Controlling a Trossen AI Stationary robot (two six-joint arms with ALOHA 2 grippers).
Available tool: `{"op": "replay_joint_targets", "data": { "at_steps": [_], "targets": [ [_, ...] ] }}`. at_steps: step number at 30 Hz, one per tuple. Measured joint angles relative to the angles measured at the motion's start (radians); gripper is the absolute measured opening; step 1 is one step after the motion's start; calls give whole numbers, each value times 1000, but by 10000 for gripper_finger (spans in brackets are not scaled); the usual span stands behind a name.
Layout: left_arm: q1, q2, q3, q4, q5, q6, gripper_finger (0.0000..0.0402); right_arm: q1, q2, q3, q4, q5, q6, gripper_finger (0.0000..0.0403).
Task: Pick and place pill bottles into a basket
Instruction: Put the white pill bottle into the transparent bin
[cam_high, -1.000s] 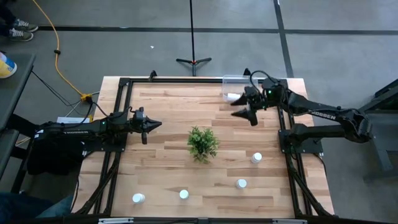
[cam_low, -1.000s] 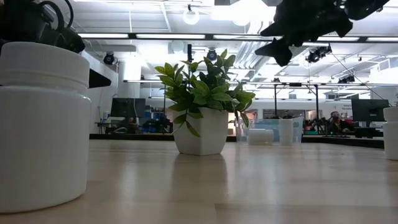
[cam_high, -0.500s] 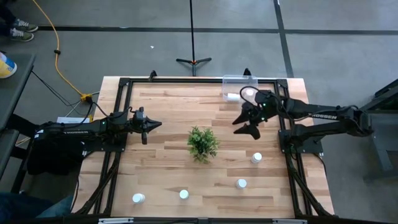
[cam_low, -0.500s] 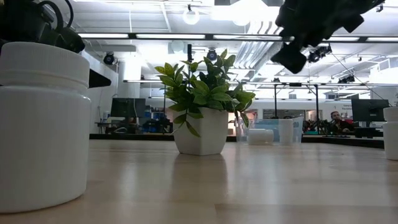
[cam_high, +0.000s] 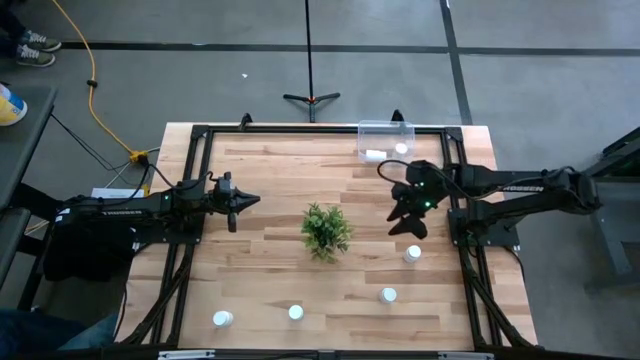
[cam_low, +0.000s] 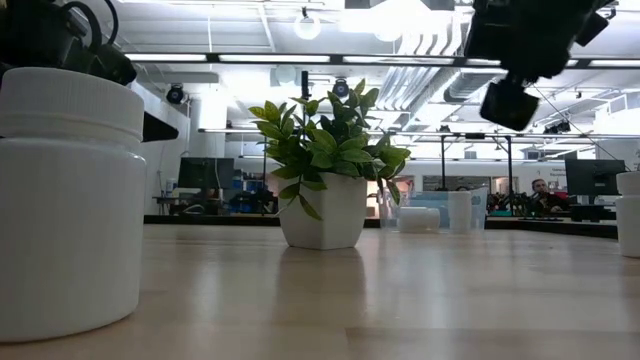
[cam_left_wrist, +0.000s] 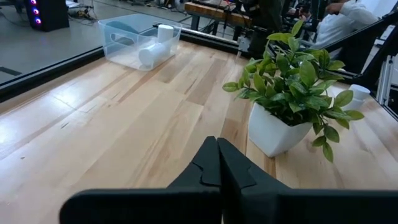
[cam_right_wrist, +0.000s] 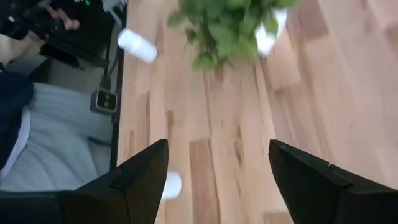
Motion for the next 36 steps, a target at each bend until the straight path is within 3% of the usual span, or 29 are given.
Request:
{"op": "replay_joint_targets", "data": {
  "at_steps": [8, 12, 16, 20, 23, 26, 30, 36],
  "targets": [
    [0, 0, 0, -1, -3, -2, 47, 57, 0, 0, -132, -1, 73, 268],
    [0, 0, 0, -1, -3, -1, 21, 95, 0, 0, -189, -4, 106, 268],
    [0, 0, 0, -1, -6, 0, 21, 134, 0, 0, -229, -2, 135, 268],
    [0, 0, 0, -1, -6, -1, 50, 171, 0, 0, -243, 3, 164, 268],
    [0, 0, 0, -1, -6, -2, 49, 202, 0, 2, -253, 27, 197, 268],
    [0, 0, 0, -1, -6, -1, 23, 248, 0, 36, -330, 119, 199, 268],
    [0, 0, 0, -1, -7, -1, 21, 310, 0, 121, -450, 287, 175, 268],
    [0, 0, 0, -2, -7, -14, 57, 403, 0, 244, -560, 509, 164, 268]
  ]
}}
